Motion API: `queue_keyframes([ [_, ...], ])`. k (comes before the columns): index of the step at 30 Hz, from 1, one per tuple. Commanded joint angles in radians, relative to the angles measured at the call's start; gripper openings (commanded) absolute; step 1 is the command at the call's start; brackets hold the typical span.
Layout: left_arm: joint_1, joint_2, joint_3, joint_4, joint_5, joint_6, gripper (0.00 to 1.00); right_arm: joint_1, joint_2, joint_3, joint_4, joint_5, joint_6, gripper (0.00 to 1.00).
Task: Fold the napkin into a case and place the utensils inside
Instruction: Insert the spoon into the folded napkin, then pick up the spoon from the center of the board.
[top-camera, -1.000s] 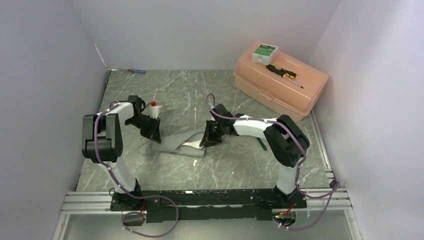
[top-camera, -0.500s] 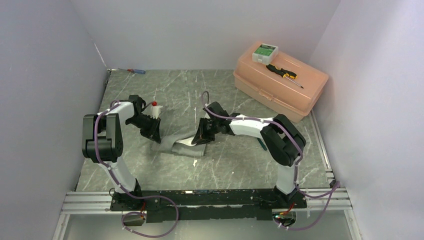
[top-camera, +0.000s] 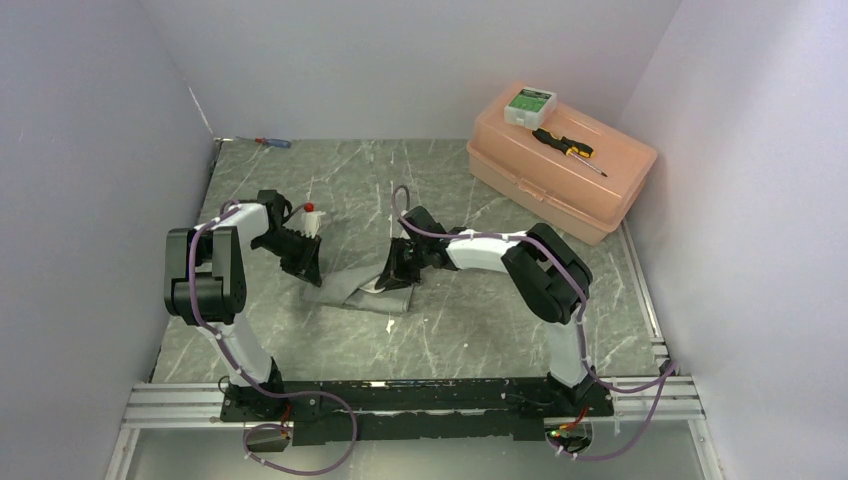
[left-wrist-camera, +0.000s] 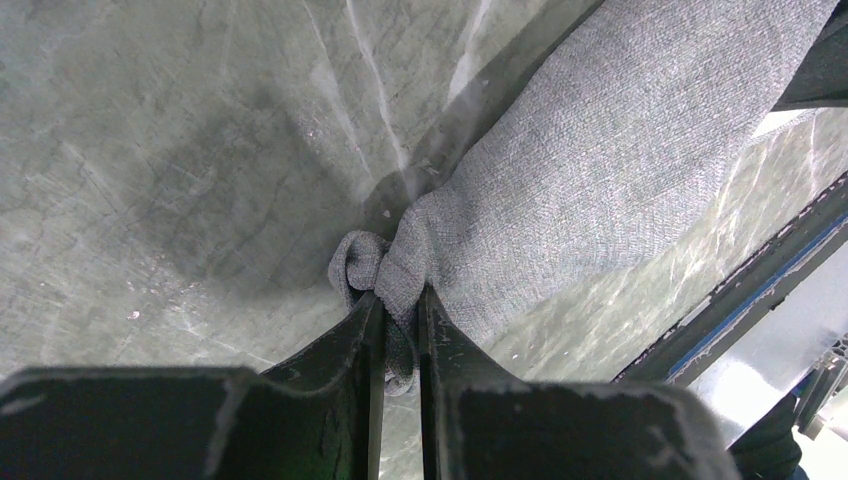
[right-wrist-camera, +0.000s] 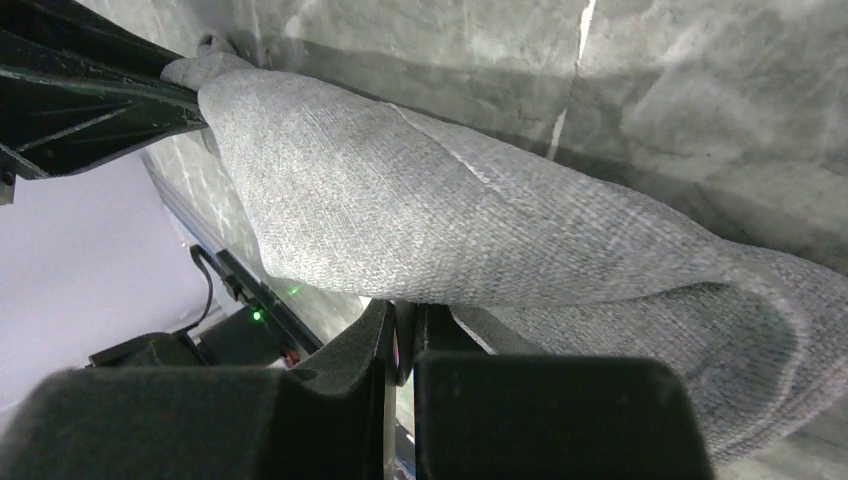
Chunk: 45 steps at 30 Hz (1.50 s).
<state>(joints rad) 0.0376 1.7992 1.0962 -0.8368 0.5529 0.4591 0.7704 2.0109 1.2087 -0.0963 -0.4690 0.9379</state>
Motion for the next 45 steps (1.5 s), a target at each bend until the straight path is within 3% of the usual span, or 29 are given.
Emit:
queue_keyframes([
  [1, -0.004, 0.028, 0.017, -0.034, -0.019, 0.031, 0.17, 0.018, -0.035, 0.042, 0.037, 0.088, 0.016, 0.06],
  [3, -0.005, 0.026, 0.019, -0.039, -0.018, 0.030, 0.17, 0.017, -0.055, 0.033, 0.019, 0.098, -0.005, 0.25],
  [4, -0.003, 0.025, 0.022, -0.044, -0.017, 0.028, 0.17, 0.016, -0.066, 0.037, -0.001, 0.107, -0.028, 0.41],
  [5, -0.002, 0.027, 0.028, -0.052, -0.014, 0.028, 0.18, 0.017, -0.077, 0.045, -0.027, 0.116, -0.056, 0.77],
  [6, -0.001, 0.030, 0.036, -0.062, -0.011, 0.027, 0.20, 0.016, -0.087, 0.060, -0.064, 0.132, -0.090, 0.97],
  [7, 0.002, 0.032, 0.044, -0.075, -0.008, 0.028, 0.22, 0.014, -0.101, 0.075, -0.109, 0.153, -0.127, 0.99],
  [12, 0.031, 0.012, 0.080, -0.126, 0.006, 0.034, 0.35, 0.013, -0.213, 0.153, -0.342, 0.341, -0.322, 1.00],
  [15, 0.042, -0.016, 0.093, -0.150, 0.003, 0.040, 0.42, 0.018, -0.276, 0.199, -0.499, 0.552, -0.425, 1.00],
  [17, 0.048, -0.036, 0.106, -0.175, 0.002, 0.042, 0.54, 0.039, -0.329, 0.229, -0.601, 0.829, -0.501, 1.00],
  [20, 0.061, -0.073, 0.126, -0.213, 0.001, 0.049, 0.61, 0.045, -0.425, 0.209, -0.648, 1.147, -0.579, 1.00],
  [22, 0.069, -0.096, 0.144, -0.236, -0.005, 0.059, 0.77, 0.003, -0.474, 0.150, -0.674, 1.297, -0.509, 1.00],
  [25, 0.080, -0.120, 0.184, -0.272, -0.029, 0.063, 0.82, -0.097, -0.518, 0.121, -0.669, 1.282, -0.475, 1.00],
  [26, 0.084, -0.126, 0.200, -0.284, -0.037, 0.065, 0.83, -0.098, -0.543, 0.101, -0.631, 1.307, -0.508, 1.00],
  [27, 0.091, -0.133, 0.214, -0.297, -0.037, 0.070, 0.91, -0.095, -0.564, 0.072, -0.586, 1.329, -0.548, 1.00],
  [29, 0.107, -0.141, 0.249, -0.325, -0.038, 0.077, 0.94, -0.110, -0.570, 0.013, -0.525, 1.322, -0.601, 1.00],
  [35, 0.157, -0.134, 0.367, -0.391, -0.026, 0.070, 0.94, -0.242, -0.410, -0.048, -0.537, 1.075, -0.633, 1.00],
  [38, 0.181, -0.105, 0.450, -0.442, -0.002, 0.057, 0.94, -0.310, -0.390, -0.097, -0.465, 0.889, -0.651, 0.99],
  [45, 0.212, -0.074, 0.576, -0.498, 0.040, 0.029, 0.94, -0.412, -0.343, -0.128, -0.357, 0.647, -0.721, 0.96],
])
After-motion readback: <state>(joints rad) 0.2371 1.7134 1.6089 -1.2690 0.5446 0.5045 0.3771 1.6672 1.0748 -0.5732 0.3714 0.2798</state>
